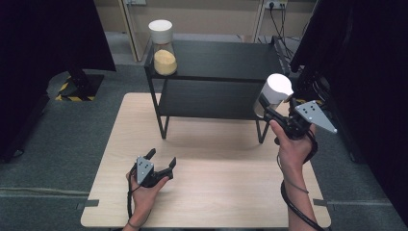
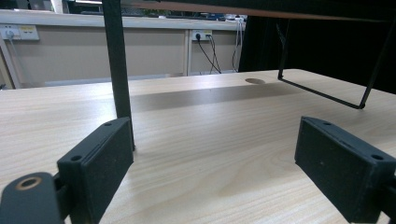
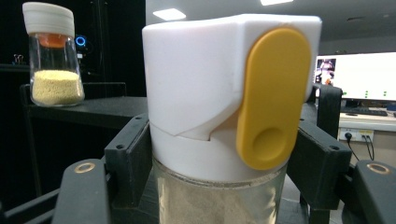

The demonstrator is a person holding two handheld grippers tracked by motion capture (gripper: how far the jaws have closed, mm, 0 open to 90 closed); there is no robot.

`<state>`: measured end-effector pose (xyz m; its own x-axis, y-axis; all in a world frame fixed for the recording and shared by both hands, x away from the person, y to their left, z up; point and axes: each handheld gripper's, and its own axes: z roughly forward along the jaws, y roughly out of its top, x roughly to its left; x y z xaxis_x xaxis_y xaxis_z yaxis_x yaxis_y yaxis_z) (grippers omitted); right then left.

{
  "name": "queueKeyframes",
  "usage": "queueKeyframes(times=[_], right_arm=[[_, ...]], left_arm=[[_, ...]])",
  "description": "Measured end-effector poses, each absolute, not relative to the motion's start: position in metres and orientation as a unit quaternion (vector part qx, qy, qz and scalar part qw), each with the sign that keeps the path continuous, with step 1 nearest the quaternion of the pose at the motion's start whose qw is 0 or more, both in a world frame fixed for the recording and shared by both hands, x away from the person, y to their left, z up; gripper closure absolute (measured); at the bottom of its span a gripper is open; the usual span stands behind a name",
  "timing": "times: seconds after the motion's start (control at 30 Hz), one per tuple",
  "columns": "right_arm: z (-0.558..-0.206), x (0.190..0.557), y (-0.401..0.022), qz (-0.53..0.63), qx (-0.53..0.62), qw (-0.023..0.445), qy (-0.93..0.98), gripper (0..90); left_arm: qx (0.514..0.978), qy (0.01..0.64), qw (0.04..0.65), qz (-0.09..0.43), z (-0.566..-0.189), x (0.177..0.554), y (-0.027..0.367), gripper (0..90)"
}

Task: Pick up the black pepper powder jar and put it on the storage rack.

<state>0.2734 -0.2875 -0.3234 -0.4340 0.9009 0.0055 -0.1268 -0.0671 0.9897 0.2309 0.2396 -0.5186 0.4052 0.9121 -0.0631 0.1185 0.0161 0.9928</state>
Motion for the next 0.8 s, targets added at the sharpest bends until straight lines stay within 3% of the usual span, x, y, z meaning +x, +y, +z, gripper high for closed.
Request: queueKeyframes(times=[0.8], right_arm=[[-0.303,0.282,-0.284,0.649,0.346,0.404,0.544,30.5]], left_arm=[[0.611,0.423,0.574,0.344,-0.518,0.231,0.240,10.9]])
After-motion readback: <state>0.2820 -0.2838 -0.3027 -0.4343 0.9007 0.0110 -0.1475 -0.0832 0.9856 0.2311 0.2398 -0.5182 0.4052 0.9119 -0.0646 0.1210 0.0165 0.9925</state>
